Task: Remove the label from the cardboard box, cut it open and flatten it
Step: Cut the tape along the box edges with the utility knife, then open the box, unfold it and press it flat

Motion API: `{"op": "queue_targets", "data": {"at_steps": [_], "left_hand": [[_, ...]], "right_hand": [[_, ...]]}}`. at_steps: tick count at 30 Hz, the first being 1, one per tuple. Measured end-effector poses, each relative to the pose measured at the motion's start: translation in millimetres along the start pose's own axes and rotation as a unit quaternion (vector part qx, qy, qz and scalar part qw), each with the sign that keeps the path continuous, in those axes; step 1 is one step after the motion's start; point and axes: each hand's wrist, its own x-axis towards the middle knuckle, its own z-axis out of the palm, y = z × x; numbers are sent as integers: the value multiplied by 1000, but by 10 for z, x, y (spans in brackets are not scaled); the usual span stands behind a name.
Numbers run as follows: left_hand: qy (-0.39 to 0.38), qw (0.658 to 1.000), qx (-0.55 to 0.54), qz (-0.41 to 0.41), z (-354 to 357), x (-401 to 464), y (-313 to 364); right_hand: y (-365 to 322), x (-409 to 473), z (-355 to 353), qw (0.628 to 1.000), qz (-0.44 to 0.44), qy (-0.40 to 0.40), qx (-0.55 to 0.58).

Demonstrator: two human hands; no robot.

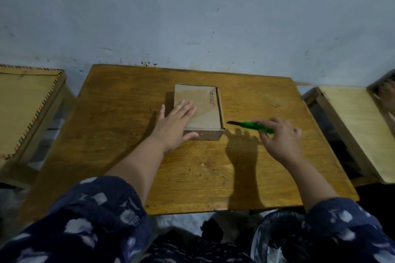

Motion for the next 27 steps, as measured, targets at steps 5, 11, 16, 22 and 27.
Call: {"op": "queue_targets", "data": {"at_steps": [5,11,16,22,27], "left_hand": [[33,999,12,-11,-4,2,39],[66,997,-11,-41,-29,223,174],[67,996,-14,-62,87,316,177],[97,993,19,-71,97,310,201],[95,992,24,-78,91,307,210]], "right_hand": [[96,33,36,906,283,-46,311],[97,250,153,770,454,-95,439],[168,479,278,752,466,-105,454],[168,833,469,847,415,-8,331],[142,1062,660,915,360,-16,183]]}}
